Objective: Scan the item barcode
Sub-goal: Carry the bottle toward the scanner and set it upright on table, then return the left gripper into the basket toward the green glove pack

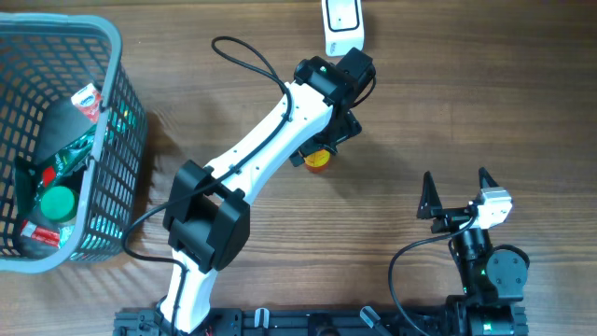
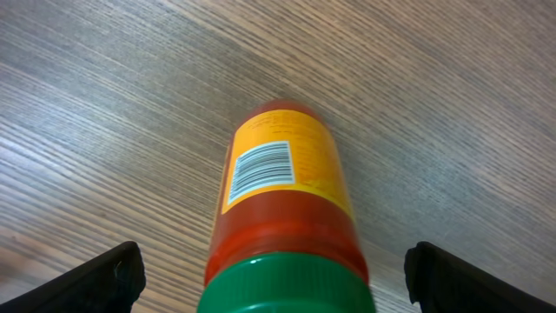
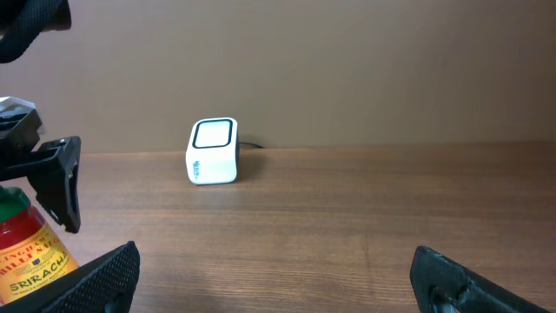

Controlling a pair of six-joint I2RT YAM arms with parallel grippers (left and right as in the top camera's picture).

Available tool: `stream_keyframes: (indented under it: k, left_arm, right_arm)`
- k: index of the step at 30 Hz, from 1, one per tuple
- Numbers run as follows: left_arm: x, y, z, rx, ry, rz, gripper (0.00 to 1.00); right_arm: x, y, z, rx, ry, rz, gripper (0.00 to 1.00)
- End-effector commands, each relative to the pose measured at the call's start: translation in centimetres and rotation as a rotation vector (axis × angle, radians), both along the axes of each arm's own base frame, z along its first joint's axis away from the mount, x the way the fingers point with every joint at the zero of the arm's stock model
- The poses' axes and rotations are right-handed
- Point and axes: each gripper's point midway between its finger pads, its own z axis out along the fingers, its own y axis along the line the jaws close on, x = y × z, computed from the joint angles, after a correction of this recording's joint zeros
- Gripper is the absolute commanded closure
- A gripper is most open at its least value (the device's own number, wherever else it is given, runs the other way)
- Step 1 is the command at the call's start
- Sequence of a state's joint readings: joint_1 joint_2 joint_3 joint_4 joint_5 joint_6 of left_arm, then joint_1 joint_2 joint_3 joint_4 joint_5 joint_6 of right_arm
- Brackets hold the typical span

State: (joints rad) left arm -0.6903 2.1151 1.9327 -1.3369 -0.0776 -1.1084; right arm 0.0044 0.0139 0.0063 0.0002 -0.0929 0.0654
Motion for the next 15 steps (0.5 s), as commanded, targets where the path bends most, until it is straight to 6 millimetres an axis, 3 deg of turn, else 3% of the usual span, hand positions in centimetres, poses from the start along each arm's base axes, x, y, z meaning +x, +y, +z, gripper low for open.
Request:
stream_keyframes:
  k: [1, 8, 15]
  left_arm:
    - [0.5, 0.3, 3.6, -0.053, -0.071, 0.009, 0.0]
    - [2.0, 4.7, 11.0, -0.082, -0.279, 0.094, 0.0]
    - [2.6, 13.4, 19.5, -0.087, -0.522, 0.283, 0.0]
  right_arm:
    - [0.0, 0.0, 0.0, -0.011, -0.003, -0.002, 0.0]
    - [0.0, 0.0, 0.0, -0.011, -0.003, -0.002, 0.0]
    - [0.0, 0.0, 0.0, -0.011, -0.003, -0.002, 0.0]
